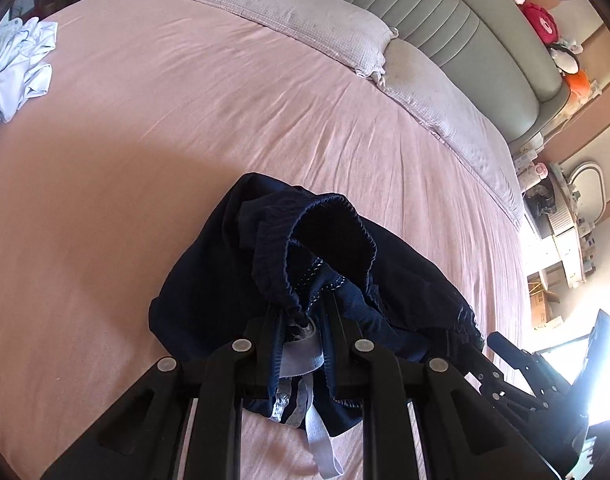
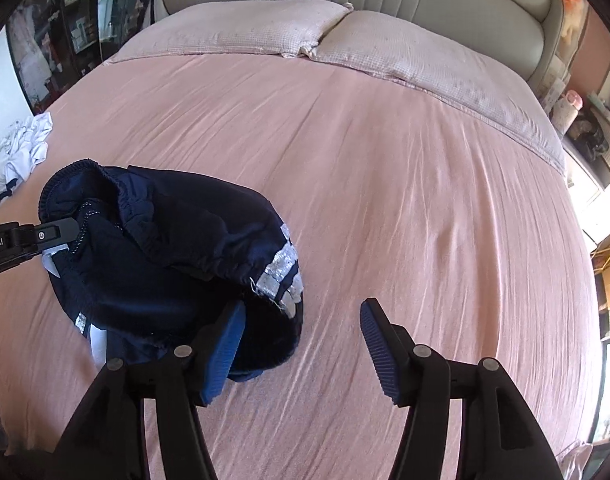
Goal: Fold clothes
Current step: 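Hold the waistband with the right gripper while the left gripper lays the shorts down, then grasp the waistband with the left gripper and lift the shorts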
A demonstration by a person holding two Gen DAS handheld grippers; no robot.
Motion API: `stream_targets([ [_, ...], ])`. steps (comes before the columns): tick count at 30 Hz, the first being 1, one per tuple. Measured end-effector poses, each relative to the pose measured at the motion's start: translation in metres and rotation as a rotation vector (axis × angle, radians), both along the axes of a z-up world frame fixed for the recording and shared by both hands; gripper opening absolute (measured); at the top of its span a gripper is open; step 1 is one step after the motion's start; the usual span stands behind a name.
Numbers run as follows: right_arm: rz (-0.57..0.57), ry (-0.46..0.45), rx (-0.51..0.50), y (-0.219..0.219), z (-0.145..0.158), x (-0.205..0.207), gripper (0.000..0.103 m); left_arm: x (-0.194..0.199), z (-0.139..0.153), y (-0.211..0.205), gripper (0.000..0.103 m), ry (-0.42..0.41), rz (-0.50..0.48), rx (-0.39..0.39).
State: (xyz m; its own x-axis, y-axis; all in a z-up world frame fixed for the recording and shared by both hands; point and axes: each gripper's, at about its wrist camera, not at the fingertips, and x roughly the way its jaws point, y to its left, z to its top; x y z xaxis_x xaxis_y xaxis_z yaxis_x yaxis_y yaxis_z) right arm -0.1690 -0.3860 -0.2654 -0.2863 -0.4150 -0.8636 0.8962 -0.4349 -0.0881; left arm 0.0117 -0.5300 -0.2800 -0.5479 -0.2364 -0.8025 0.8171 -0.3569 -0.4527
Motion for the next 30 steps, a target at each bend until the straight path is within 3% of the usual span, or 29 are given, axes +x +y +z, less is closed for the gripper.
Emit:
stream_targets([
  [7,-0.017,-0.021,0.009,-0.02,-0.012,-0.01,0.056,0.001,-0.006,0.0,0.015,0.019,0.012,0.046],
  [10,-0.028,-0.018,-0.003,-0.021,-0.011,-0.009,0.026,0.001,-0.009,0.0,0.015,0.034,0.011,0.072],
  [13,-0.026,-0.009,-0.02,-0.021,-0.006,-0.006,0.013,0.004,-0.014,0.0,0.015,0.057,0.018,0.12],
  [16,-0.036,-0.003,-0.044,-0.023,0.003,-0.007,0.011,0.009,-0.02,0.001,0.015,0.066,0.05,0.197],
  [19,-0.05,-0.022,-0.075,-0.022,0.017,-0.007,0.01,0.01,-0.037,-0.001,0.019,0.089,0.082,0.351],
  [21,-0.051,-0.021,-0.091,-0.022,0.024,-0.006,0.01,0.014,-0.048,0.0,0.027,0.159,0.121,0.454],
  [23,-0.051,-0.032,-0.111,-0.022,0.031,-0.006,0.01,0.016,-0.052,0.004,0.045,0.199,0.156,0.48],
  [25,-0.059,-0.047,-0.133,-0.023,0.037,-0.007,0.01,0.017,-0.051,0.007,0.056,0.227,0.188,0.476],
  [30,-0.065,-0.04,-0.153,-0.023,0.047,-0.004,0.01,0.02,-0.047,0.006,0.057,0.312,0.273,0.415],
])
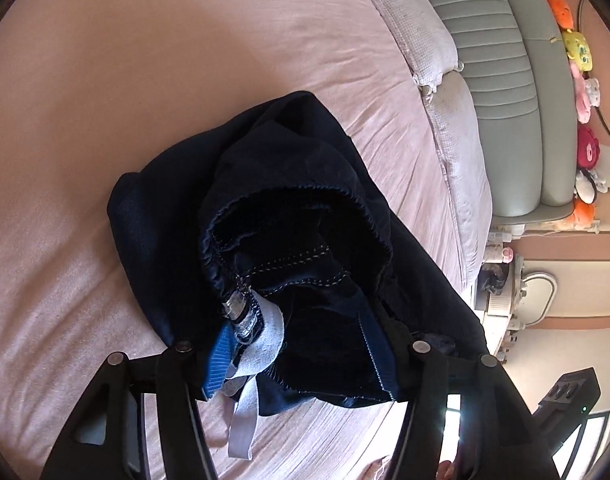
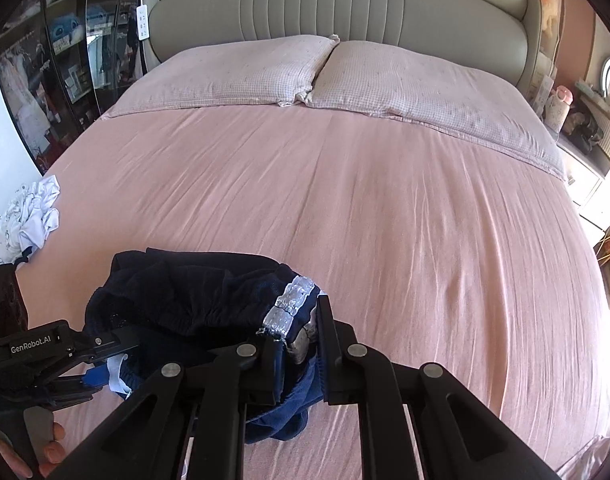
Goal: Fold clothes
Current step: 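Grasp the waistband with the left gripper and lift the shorts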
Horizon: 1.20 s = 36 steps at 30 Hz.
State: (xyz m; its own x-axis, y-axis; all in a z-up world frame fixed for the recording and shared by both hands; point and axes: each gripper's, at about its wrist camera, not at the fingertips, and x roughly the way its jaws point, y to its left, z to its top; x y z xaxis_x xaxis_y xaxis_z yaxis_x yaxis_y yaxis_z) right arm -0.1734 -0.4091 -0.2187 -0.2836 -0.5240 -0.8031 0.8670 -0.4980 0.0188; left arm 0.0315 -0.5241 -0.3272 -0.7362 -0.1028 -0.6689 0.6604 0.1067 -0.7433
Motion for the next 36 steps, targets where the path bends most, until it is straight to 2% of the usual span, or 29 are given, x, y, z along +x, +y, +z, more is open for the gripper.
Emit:
stream_targets([
  [1,-0.003,0.0,-0.001,0.0,0.001,0.0,0.01,0.003,-0.001,-0.001,0.057,0.024,0.034,-0.004],
  [3,-0.017,-0.002,0.002,0.0,0.0,-0.001,0.01,0.004,0.0,-0.004,0.057,0.012,0.067,-0.02],
  [5,-0.028,-0.023,-0.002,0.001,-0.001,-0.004,0.01,0.004,-0.001,-0.005,0.056,0.034,0.086,-0.036],
  [10,-0.032,-0.047,-0.014,0.002,-0.005,-0.006,0.01,-0.001,-0.001,-0.006,0.055,0.011,0.07,-0.06],
  [12,-0.032,-0.059,-0.022,0.002,-0.005,-0.005,0.01,0.001,-0.001,-0.007,0.04,-0.011,0.085,-0.052],
  [13,-0.033,-0.065,-0.028,0.002,-0.005,-0.005,0.01,0.002,-0.001,-0.007,0.021,-0.023,0.093,-0.047],
  [14,-0.041,-0.075,-0.03,0.002,-0.005,-0.006,0.01,0.003,-0.002,-0.008,0.015,-0.032,0.103,-0.04],
  [17,-0.07,-0.115,-0.039,0.003,-0.008,-0.01,0.01,0.004,-0.005,-0.012,0.015,-0.026,0.099,-0.024],
  [20,-0.091,-0.158,-0.053,0.006,-0.01,-0.015,0.01,-0.001,-0.005,-0.013,0.015,-0.054,0.054,-0.04],
  [23,-0.107,-0.127,-0.016,0.007,-0.014,-0.016,0.01,0.004,-0.004,-0.017,0.015,0.026,0.053,-0.035],
  [26,-0.131,-0.105,0.021,0.01,-0.017,-0.021,0.008,0.006,0.008,-0.027,0.015,-0.057,0.0,-0.107],
  [28,-0.146,-0.117,0.017,0.014,-0.016,-0.026,0.008,0.012,0.015,-0.033,0.015,-0.068,-0.006,-0.144],
  [32,-0.174,-0.112,0.013,0.02,-0.011,-0.032,0.008,0.021,0.023,-0.047,0.015,-0.055,-0.023,-0.138],
  [34,-0.176,-0.107,0.006,0.021,-0.009,-0.031,0.008,0.02,0.033,-0.051,0.015,-0.083,-0.062,-0.178],
  [36,-0.179,-0.093,0.003,0.023,-0.004,-0.029,0.008,0.017,0.047,-0.055,0.015,-0.151,-0.101,-0.254],
])
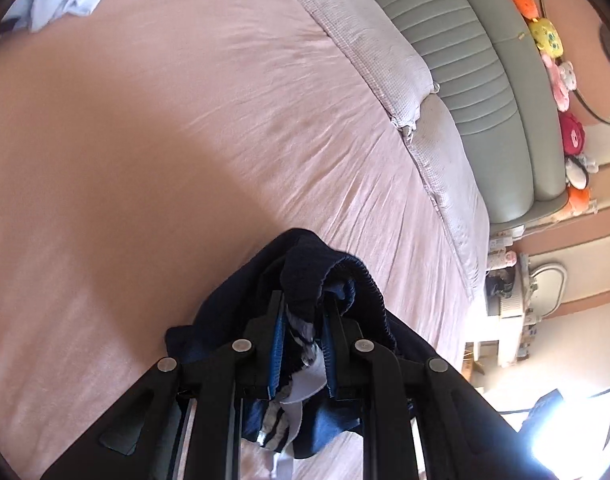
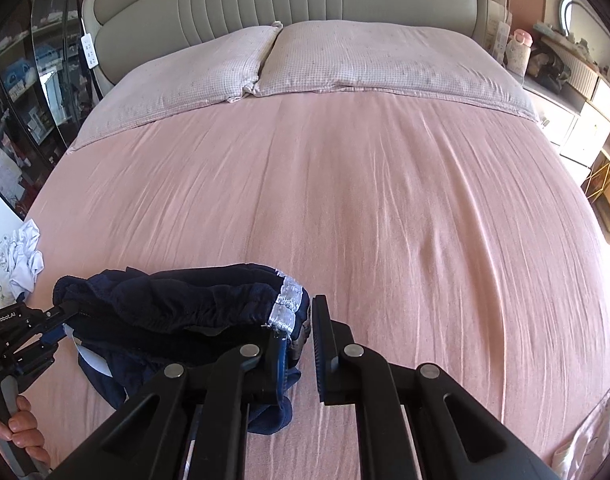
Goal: Fold clothes
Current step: 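Grasp the waistband with the left gripper and lift the shorts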
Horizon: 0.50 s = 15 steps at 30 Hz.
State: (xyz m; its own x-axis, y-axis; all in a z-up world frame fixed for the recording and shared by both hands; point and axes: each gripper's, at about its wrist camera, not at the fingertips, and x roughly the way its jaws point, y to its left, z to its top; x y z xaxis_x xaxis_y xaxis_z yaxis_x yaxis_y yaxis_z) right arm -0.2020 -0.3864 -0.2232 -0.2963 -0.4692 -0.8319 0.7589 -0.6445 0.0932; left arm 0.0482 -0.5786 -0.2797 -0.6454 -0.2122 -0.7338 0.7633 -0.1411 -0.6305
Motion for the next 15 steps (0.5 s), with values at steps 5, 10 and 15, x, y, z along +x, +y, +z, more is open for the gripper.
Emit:
stream_targets([
  [5,-0.031,0.012,-0.024,0.006,0.017,0.006,0.008,0.003,0.026,-0.001,0.015,-0.046,-0.067,-0.086],
  [10,-0.052,0.085,-0.043,0.012,0.047,0.015,0.008,-0.003,0.056,-0.01,0.015,-0.013,-0.086,-0.132],
  [15,-0.081,0.106,-0.094,0.022,0.085,0.015,0.008,-0.008,0.104,-0.011,0.015,0.012,-0.156,-0.216],
])
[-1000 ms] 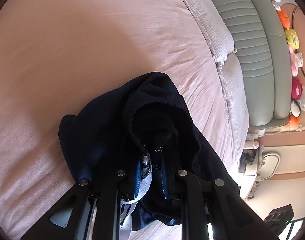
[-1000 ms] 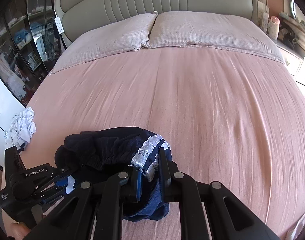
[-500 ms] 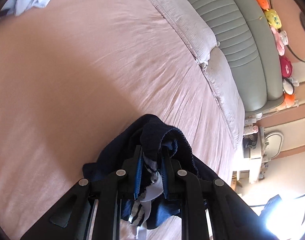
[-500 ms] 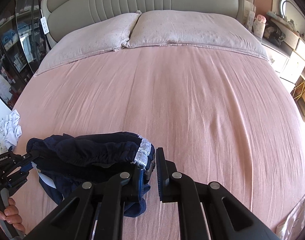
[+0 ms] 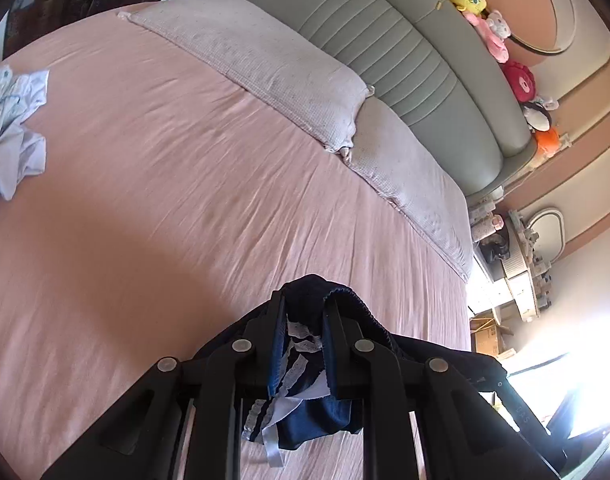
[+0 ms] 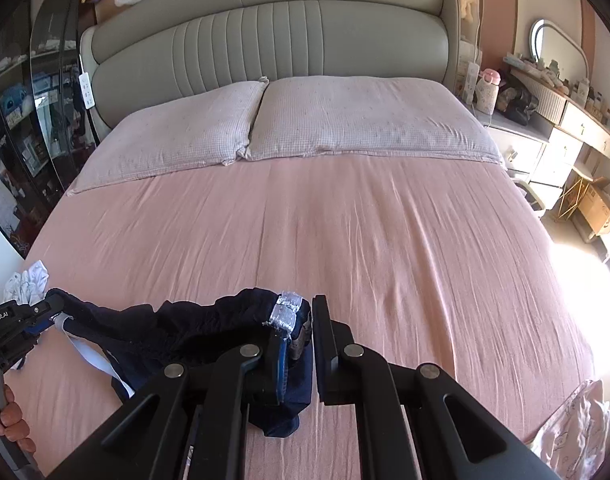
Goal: Fold clothes
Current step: 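Grasp the waistband with the left gripper and lift the shorts, then lower the shorts flat onto the sheet with both grippers holding the waistband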
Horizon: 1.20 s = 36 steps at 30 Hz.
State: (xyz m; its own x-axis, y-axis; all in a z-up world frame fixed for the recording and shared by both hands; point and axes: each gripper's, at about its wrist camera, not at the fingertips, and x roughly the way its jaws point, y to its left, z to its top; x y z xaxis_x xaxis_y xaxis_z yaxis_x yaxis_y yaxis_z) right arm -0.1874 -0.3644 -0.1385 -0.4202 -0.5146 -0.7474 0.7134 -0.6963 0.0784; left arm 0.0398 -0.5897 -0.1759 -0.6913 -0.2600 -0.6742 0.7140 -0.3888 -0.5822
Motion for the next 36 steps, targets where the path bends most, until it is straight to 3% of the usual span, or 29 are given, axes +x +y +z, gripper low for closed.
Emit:
stream_targets([
  [8,-0.017,0.06,-0.063,0.005,0.059,0.012,0.008,-0.013,0.075,-0.007,0.015,0.033,-0.056,-0.138],
  [13,-0.037,0.093,-0.078,0.002,0.088,0.011,0.008,-0.033,0.101,-0.022,0.015,-0.016,-0.131,-0.177],
  [20,-0.048,0.123,-0.072,-0.008,0.107,0.002,0.008,-0.06,0.118,-0.037,0.015,-0.062,-0.21,-0.233],
  [29,-0.075,0.075,-0.07,-0.027,0.094,-0.041,0.008,-0.112,0.108,-0.066,0.015,-0.111,-0.265,-0.213],
  [36,-0.095,0.07,-0.093,-0.035,0.098,-0.069,0.008,-0.134,0.118,-0.084,0.015,-0.081,-0.292,-0.203],
])
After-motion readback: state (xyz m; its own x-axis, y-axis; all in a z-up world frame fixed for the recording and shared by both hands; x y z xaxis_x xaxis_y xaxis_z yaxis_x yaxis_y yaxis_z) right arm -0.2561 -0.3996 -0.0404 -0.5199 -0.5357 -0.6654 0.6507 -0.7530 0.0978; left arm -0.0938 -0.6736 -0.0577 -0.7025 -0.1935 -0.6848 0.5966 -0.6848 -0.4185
